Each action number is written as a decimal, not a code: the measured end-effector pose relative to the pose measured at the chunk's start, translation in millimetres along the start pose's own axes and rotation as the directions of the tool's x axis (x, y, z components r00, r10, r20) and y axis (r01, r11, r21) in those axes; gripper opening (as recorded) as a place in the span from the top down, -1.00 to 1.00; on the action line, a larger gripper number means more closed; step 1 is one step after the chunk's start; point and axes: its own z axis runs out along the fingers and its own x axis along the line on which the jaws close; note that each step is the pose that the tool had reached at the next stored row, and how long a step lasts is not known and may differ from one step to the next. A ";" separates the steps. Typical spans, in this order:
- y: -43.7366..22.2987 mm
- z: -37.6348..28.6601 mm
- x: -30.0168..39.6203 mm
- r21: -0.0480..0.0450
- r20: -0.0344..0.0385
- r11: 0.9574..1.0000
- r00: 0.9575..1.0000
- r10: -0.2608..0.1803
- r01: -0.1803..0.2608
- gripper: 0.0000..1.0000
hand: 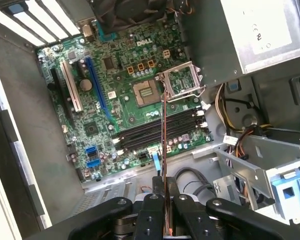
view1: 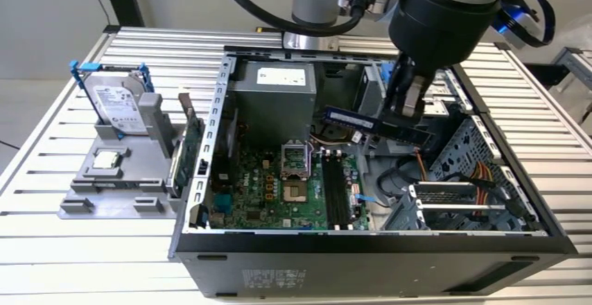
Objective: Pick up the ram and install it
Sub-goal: 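Insert the ram into the slot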
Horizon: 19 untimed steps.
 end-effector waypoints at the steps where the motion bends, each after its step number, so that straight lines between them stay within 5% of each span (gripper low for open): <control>1: 0.0 0.0 0.0 0.000 0.000 1.000 1.000 0.009 -0.009 1.00; 10: 0.0 0.0 0.0 0.004 0.002 0.996 0.996 0.086 -0.086 1.00; 19: 0.0 0.0 0.0 0.007 0.005 0.987 0.987 0.163 -0.163 1.00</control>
